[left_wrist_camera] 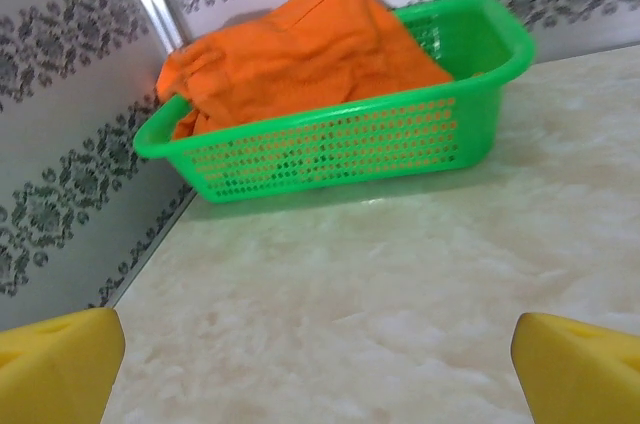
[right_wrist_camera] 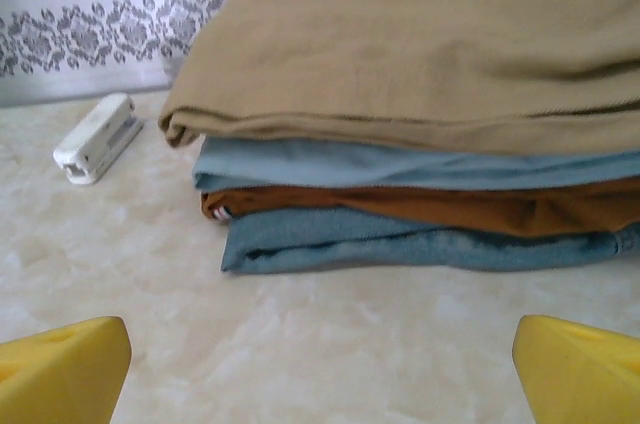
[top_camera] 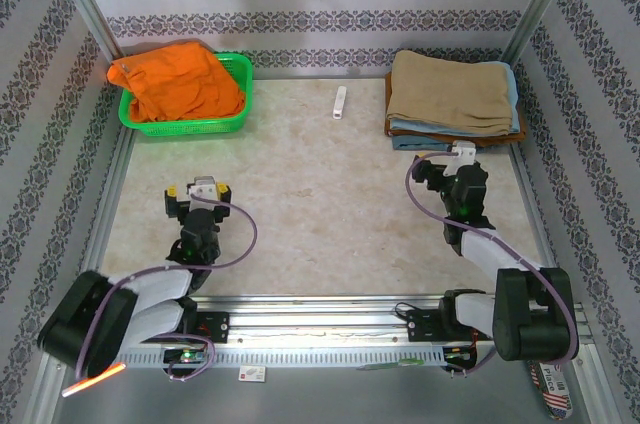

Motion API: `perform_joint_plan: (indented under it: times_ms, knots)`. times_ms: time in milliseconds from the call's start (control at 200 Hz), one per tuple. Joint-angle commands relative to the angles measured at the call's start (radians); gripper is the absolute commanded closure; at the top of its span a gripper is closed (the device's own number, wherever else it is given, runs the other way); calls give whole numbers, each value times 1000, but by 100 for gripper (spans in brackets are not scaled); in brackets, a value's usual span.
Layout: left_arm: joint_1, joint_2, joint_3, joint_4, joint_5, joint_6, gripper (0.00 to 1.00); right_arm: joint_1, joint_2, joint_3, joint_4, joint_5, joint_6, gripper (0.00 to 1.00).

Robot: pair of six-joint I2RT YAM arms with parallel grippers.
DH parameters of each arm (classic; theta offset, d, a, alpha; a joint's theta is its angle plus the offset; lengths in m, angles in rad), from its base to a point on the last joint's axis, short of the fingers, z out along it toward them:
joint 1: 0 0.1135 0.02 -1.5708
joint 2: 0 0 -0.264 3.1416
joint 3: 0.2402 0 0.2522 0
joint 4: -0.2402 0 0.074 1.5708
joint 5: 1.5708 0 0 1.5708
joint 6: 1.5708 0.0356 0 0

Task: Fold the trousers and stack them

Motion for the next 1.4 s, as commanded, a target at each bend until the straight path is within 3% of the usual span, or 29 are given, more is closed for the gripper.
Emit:
perform_joint_plan:
  times_ms: [0, 130, 170, 355, 555, 629, 799, 859, 1064, 1399]
  knots:
    - [26, 123, 11, 238, 34, -51, 0, -10, 9, -16, 69, -15, -35, 2]
    - [30, 304, 44, 442, 26, 22, 0, -13, 101, -81, 181, -50, -13, 2]
    - [31, 346, 55, 472, 28, 52, 1, -11, 92, -67, 145, -59, -33, 2]
    - [79, 478, 127, 472, 122, 72, 1, -13, 96, -127, 268, -11, -43, 2]
    - [125, 427, 164, 318, 178, 23, 1, -14, 303, -129, 488, -10, -51, 2]
    - [162, 399, 175, 244, 247, -15, 1, -14, 330, -136, 524, 14, -40, 2]
    - [281, 406, 185, 155, 450, -129, 1, -6, 327, -121, 494, 18, -51, 2]
    - [285, 476, 179, 290, 448, -106, 1, 4, 325, -116, 484, 18, -65, 2]
    - [317, 425, 275, 16, 464, -164, 1, 75, 330, -84, 430, 58, -144, 2]
    - [339, 431, 272, 31, 492, -176, 1, 7, 340, -28, 320, 71, -48, 2]
